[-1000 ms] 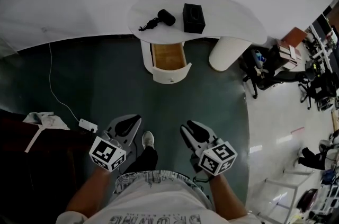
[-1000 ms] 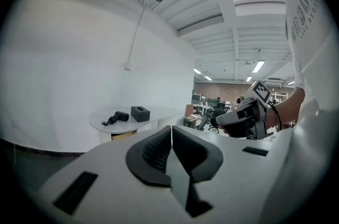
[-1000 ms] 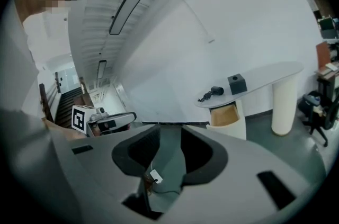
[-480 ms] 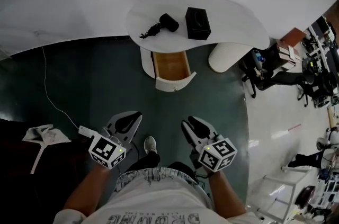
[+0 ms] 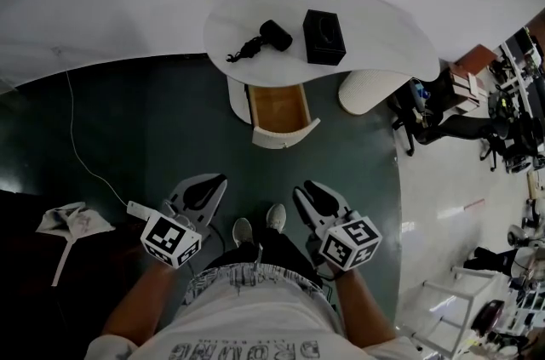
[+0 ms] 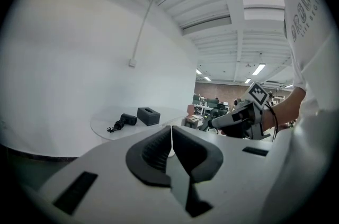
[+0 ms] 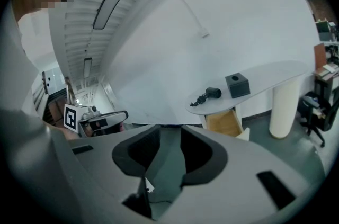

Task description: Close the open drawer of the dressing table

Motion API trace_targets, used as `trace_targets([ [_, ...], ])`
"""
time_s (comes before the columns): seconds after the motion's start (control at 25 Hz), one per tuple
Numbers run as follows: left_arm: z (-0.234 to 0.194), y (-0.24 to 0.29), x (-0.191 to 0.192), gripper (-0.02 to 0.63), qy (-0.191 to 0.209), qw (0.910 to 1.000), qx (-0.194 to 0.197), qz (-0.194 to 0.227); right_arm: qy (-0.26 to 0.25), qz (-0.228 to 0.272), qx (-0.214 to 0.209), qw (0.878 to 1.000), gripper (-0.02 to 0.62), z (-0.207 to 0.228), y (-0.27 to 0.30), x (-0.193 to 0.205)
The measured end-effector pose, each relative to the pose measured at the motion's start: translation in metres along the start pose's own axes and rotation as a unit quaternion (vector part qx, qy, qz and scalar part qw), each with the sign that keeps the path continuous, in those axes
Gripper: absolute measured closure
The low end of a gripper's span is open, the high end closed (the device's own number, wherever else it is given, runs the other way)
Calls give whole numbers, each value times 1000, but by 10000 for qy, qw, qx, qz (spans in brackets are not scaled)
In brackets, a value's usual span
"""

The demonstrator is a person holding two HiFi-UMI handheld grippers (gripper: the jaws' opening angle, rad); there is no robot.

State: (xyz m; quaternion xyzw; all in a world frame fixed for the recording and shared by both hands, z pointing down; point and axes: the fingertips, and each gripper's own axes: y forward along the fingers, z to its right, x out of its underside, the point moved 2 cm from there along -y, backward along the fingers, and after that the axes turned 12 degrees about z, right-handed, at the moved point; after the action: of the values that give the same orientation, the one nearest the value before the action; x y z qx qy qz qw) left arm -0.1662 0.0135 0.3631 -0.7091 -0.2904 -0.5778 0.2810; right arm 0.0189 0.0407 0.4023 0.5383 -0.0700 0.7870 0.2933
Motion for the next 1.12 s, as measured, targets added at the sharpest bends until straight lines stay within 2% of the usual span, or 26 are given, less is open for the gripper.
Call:
trace_targets([
  [0.28, -12, 30, 7, 584, -2, 9999, -13, -107, 56, -48, 27, 10000, 466, 29, 20, -7],
  [0.64, -43, 105, 24, 584, -42, 9994, -93, -318, 176, -307, -25, 9994, 465, 100, 66, -23],
  [1.12, -87, 181, 41, 584, -61, 9964, -515, -673, 400, -606, -174, 9972, 460, 183, 120, -42],
])
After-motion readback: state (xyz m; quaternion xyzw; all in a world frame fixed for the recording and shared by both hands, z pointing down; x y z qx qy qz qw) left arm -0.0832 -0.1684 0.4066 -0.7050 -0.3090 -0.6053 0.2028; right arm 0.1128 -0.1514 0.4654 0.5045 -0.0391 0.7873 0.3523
